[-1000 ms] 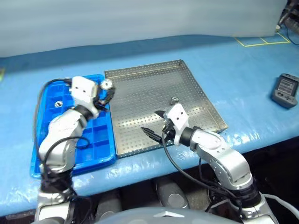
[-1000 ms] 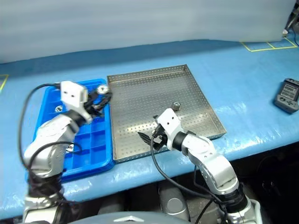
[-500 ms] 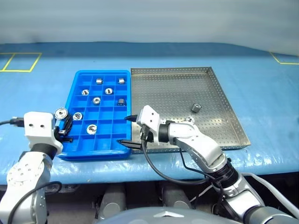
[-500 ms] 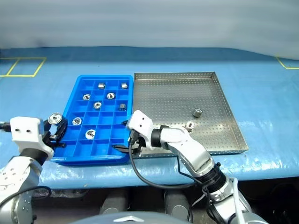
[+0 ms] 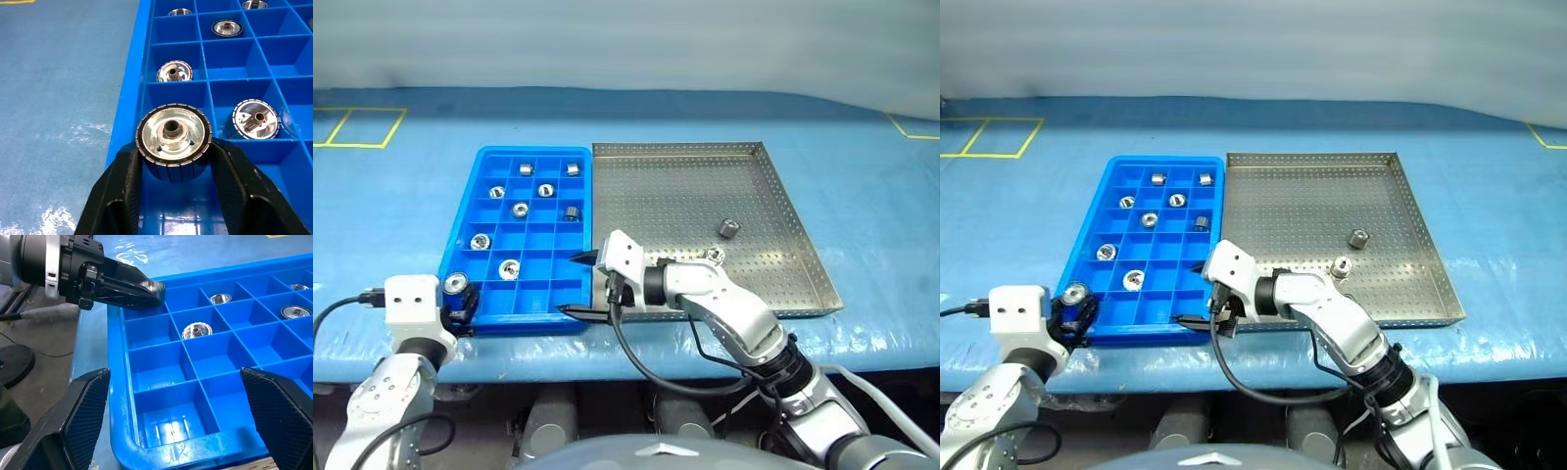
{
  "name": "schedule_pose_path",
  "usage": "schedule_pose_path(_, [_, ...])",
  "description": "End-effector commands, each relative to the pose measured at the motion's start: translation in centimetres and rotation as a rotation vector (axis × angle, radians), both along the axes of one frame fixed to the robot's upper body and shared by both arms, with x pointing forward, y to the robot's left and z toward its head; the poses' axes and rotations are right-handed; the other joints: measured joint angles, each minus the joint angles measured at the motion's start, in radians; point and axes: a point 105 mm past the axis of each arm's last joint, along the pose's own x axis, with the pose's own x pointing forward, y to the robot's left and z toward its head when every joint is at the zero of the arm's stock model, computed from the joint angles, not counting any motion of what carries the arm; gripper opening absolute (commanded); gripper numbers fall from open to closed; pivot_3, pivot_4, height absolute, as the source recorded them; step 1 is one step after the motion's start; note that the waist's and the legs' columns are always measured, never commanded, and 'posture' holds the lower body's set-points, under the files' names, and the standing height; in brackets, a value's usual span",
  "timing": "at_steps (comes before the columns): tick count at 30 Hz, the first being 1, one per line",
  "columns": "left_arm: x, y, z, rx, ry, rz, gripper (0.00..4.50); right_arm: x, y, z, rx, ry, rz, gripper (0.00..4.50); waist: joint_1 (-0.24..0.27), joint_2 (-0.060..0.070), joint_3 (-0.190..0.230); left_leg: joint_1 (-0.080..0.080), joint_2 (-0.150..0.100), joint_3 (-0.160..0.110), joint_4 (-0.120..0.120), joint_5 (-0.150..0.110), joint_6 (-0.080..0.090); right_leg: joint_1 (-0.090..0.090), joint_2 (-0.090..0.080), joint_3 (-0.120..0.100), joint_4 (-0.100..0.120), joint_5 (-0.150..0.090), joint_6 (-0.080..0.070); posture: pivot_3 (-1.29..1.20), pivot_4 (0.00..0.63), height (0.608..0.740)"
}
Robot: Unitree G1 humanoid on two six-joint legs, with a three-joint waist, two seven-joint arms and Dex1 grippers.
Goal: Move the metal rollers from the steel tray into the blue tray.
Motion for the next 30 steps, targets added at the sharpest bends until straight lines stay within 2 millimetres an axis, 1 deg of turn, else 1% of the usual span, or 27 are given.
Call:
schedule_pose_path(1, [-0.2, 0.2, -0.5, -0.008, 0.033, 0.015, 3.70, -0.2, -0.2, 1.2, 0.033, -0.036, -0.007, 4.50, -0.004, 0.000, 0.000, 0.000, 0.000, 0.000, 0.000, 0.000, 0.000, 0.000, 0.000, 0.000, 0.000, 0.000, 0.000, 0.10, 0.150, 0.740])
schedule_pose_path(3, [-0.1, 0.2, -0.6, -0.003, 0.040, 0.009, 4.38, -0.2, -0.4, 1.2, 0.032, -0.034, -0.024, 4.50, -0.011, 0.000, 0.000, 0.001, 0.000, 0.000, 0.000, 0.000, 0.000, 0.000, 0.000, 0.000, 0.000, 0.000, 0.000, 0.09, 0.150, 0.740])
schedule_pose_path(4, [0.2, 0.1, -0.3, 0.001, 0.028, 0.003, 4.48, -0.1, -0.6, 1.2, 0.032, -0.035, -0.035, 4.50, -0.014, 0.000, 0.000, 0.001, 0.000, 0.000, 0.000, 0.000, 0.000, 0.000, 0.000, 0.000, 0.001, 0.000, 0.000, 0.08, 0.150, 0.740])
schedule_pose_path(7, [1.3, 0.1, 1.4, 0.012, -0.068, -0.004, 4.48, 0.4, -1.2, 1.5, 0.046, -0.040, -0.087, 4.50, -0.019, 0.000, 0.000, 0.001, 0.001, 0.000, 0.000, 0.000, 0.000, 0.000, 0.001, 0.000, 0.001, 0.000, 0.000, 0.06, 0.150, 0.740])
schedule_pose_path(10, [2.9, -0.2, 4.2, 0.037, -0.244, -0.024, 4.48, 1.6, -2.2, 2.1, 0.071, -0.059, -0.193, 4.50, -0.021, 0.000, 0.000, 0.001, 0.000, 0.000, 0.000, 0.000, 0.000, 0.000, 0.000, 0.000, 0.001, 0.000, 0.000, 0.04, 0.150, 0.740])
schedule_pose_path(12, [3.9, -0.7, 5.7, 0.036, -0.340, -0.045, 4.48, 2.6, -3.1, 2.5, 0.087, -0.071, -0.277, 4.50, -0.021, 0.000, 0.000, 0.000, 0.000, 0.000, 0.000, 0.000, 0.000, 0.000, 0.000, 0.000, 0.000, 0.000, 0.000, 0.02, 0.150, 0.740])
schedule_pose_path(15, [5.3, -2.6, 7.5, -0.007, -0.449, -0.122, 4.48, 4.2, -4.9, 3.0, 0.105, -0.092, -0.429, 4.50, -0.024, 0.000, 0.000, 0.000, 0.000, 0.001, 0.000, 0.000, 0.000, 0.000, 0.000, 0.001, 0.000, 0.000, 0.000, -0.03, 0.150, 0.740])
schedule_pose_path(17, [6.0, -4.7, 8.1, -0.026, -0.485, -0.222, 4.48, 5.4, -6.3, 3.1, 0.105, -0.099, -0.549, 4.50, -0.031, 0.000, 0.000, 0.000, 0.000, 0.001, 0.000, 0.000, 0.000, 0.000, 0.000, 0.001, 0.000, 0.001, 0.001, -0.04, 0.150, 0.740])
schedule_pose_path(18, [6.3, -5.8, 8.3, -0.037, -0.494, -0.279, 4.48, 6.0, -7.2, 3.1, 0.100, -0.103, -0.611, 4.50, -0.034, 0.000, 0.000, -0.001, 0.000, 0.001, 0.000, 0.000, 0.000, 0.000, 0.000, 0.001, 0.000, 0.001, 0.001, -0.06, 0.150, 0.740])
schedule_pose_path(21, [6.9, -8.1, 8.4, -0.069, -0.501, -0.394, 4.48, 7.4, -9.2, 3.1, 0.089, -0.116, -0.773, 4.50, -0.055, 0.000, 0.000, -0.001, 0.000, 0.001, 0.000, 0.000, 0.000, 0.000, 0.000, 0.001, 0.000, 0.001, 0.001, -0.10, 0.150, 0.740])
schedule_pose_path(26, [7.3, -12.1, 7.6, -0.097, -0.462, -0.598, 4.48, 9.6, -12.8, 2.9, 0.076, -0.122, -1.084, 4.50, -0.101, 0.000, 0.000, -0.001, 0.000, 0.001, 0.000, 0.000, 0.000, 0.000, 0.000, 0.002, 0.000, 0.001, 0.002, -0.14, 0.150, 0.740])
schedule_pose_path(28, [7.3, -13.4, 7.1, -0.101, -0.445, -0.659, 4.48, 10.3, -13.7, 2.6, 0.050, -0.121, -1.185, 4.50, -0.118, 0.000, 0.000, -0.001, 0.000, 0.001, 0.000, 0.000, 0.000, 0.000, 0.000, 0.002, 0.000, 0.003, 0.006, -0.16, 0.150, 0.740])
schedule_pose_path(30, [7.1, -14.4, 6.7, -0.100, -0.425, -0.719, 4.48, 10.7, -14.3, 2.0, 0.024, -0.103, -1.250, 4.50, -0.135, 0.000, 0.000, -0.001, 0.000, 0.002, 0.000, 0.000, 0.000, 0.000, 0.000, 0.003, 0.000, 0.004, 0.007, -0.17, 0.150, 0.740])
